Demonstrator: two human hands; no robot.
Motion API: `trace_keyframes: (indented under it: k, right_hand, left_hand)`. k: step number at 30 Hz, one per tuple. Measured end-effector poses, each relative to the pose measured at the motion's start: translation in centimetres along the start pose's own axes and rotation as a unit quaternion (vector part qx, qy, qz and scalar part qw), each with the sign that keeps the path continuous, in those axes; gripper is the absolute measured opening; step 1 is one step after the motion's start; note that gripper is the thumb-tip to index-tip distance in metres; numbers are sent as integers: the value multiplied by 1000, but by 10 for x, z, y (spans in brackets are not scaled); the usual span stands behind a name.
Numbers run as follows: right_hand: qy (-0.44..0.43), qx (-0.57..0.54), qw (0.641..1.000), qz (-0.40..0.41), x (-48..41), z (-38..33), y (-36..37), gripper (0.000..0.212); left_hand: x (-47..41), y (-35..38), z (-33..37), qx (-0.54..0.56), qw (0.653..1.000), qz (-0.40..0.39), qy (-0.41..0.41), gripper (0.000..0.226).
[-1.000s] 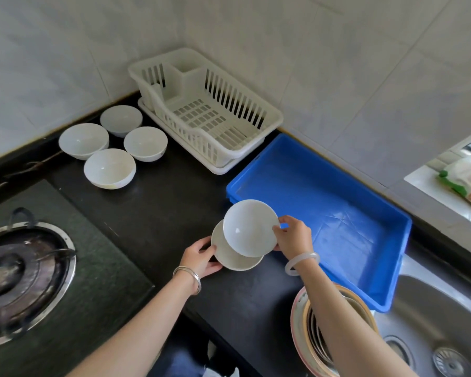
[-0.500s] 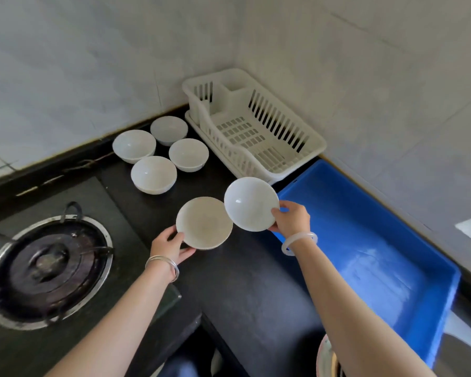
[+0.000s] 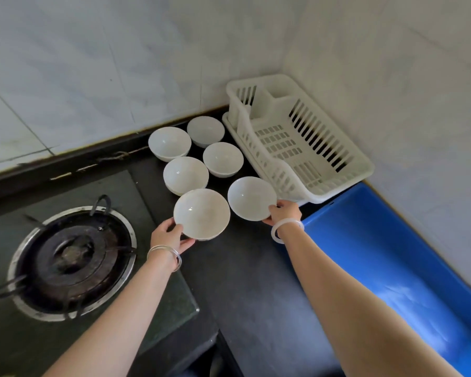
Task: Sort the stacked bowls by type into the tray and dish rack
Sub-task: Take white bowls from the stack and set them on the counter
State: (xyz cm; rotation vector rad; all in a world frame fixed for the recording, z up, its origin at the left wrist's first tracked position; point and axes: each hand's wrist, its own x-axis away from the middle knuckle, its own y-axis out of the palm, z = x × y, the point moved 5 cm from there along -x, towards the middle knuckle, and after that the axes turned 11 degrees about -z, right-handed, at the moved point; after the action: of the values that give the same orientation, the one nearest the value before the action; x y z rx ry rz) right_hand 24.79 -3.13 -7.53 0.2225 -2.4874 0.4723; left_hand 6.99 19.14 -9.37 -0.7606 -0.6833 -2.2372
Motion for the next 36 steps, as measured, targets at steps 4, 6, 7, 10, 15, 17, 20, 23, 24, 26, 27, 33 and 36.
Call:
trace_keyframes:
  k: [4, 6, 7, 10, 15, 17, 20, 23, 24, 26, 27, 33, 36]
  right_hand:
    - [6, 2, 1000, 5, -9, 4, 9, 14]
    - [14, -11, 1000, 8, -13, 6, 12, 14]
    - [18, -16, 1000, 9, -14, 8, 13, 18]
    - [27, -33, 999, 8, -17, 11, 15, 27]
    - [40, -70, 997, -7, -21, 14, 20, 10]
    - [38, -84, 996, -14, -22, 13, 23, 12]
    - [40, -98, 994, -20, -23, 11, 26, 11]
    - [49, -103, 993, -27, -25, 11, 29, 18]
    - [50, -106, 993, -28, -26, 11, 29, 20]
    - [51, -105, 993, -29, -26, 11, 30, 18]
    - [52, -107, 992, -31, -26, 12, 30, 15]
    - [57, -144, 985, -70, -22, 13, 31, 10]
    - [70, -154, 979, -113, -15, 15, 31, 28]
  left_hand:
    - [-4, -2, -2, 8, 1000, 11, -8, 32]
    - [-5, -3, -4, 18, 1000, 13, -15, 31]
    - [-5, -2, -5, 22, 1000, 14, -17, 30]
    - [-5, -1, -5, 20, 999, 19, -20, 33]
    - [-3, 0, -6, 28, 999, 20, -25, 34]
    - [-1, 0, -7, 35, 999, 24, -24, 35]
    - [0, 0, -10, 48, 998, 42, -22, 30]
    - [2, 0, -12, 51, 996, 62, -26, 25]
    - [2, 0, -13, 54, 996, 65, -26, 25]
    - [3, 0, -14, 62, 996, 67, -23, 25]
    - [4, 0, -14, 66, 995, 67, -21, 23]
    - [5, -1, -17, 63, 996, 69, -6, 15]
    - [7, 2, -18, 39, 997, 60, 13, 18]
